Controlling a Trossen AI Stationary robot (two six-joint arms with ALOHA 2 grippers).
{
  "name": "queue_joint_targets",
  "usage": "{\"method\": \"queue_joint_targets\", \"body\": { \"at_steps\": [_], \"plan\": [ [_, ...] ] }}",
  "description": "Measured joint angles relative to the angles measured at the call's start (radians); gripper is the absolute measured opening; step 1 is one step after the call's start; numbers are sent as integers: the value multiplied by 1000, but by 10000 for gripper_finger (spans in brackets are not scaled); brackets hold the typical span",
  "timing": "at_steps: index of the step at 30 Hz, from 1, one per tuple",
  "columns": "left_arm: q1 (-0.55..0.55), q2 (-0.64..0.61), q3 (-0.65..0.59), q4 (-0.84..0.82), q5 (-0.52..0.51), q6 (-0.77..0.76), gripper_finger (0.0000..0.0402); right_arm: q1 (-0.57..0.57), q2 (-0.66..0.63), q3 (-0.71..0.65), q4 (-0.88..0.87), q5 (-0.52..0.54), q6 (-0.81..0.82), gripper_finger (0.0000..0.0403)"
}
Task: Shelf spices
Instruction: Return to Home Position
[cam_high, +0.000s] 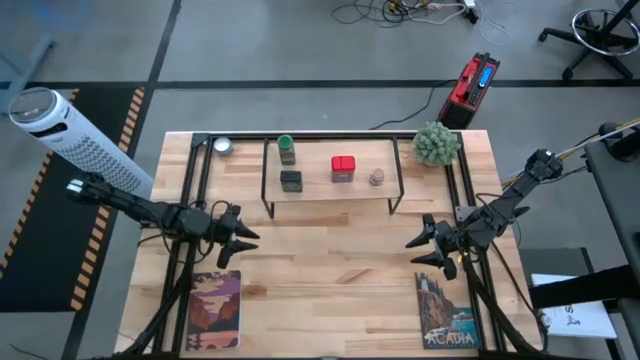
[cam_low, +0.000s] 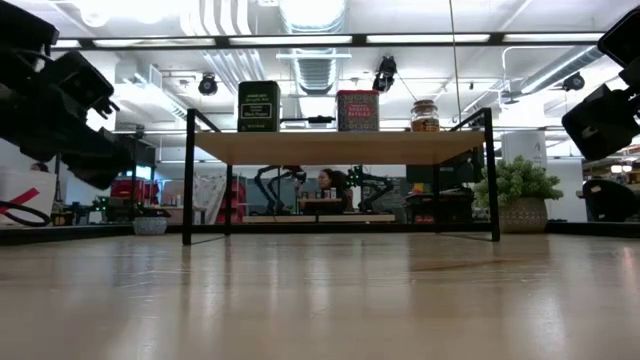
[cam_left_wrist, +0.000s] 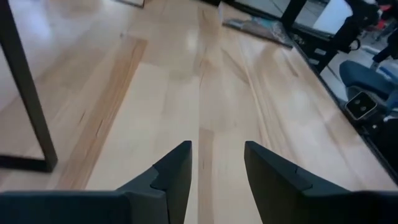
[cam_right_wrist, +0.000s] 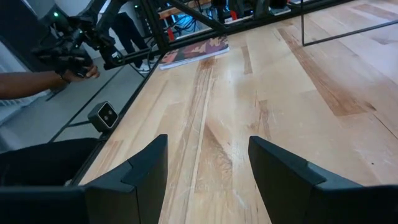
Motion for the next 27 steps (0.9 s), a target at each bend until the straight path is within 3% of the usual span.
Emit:
{"method": "queue_joint_targets", "body": {
  "at_steps": [13, 27],
  "plan": [
    [0, 52, 3, 30, 0, 7, 145, 0, 0, 0, 0, 0, 0, 199],
    [0, 76, 5, 31, 0, 7, 125, 0, 0, 0, 0, 0, 0, 199]
  ]
}}
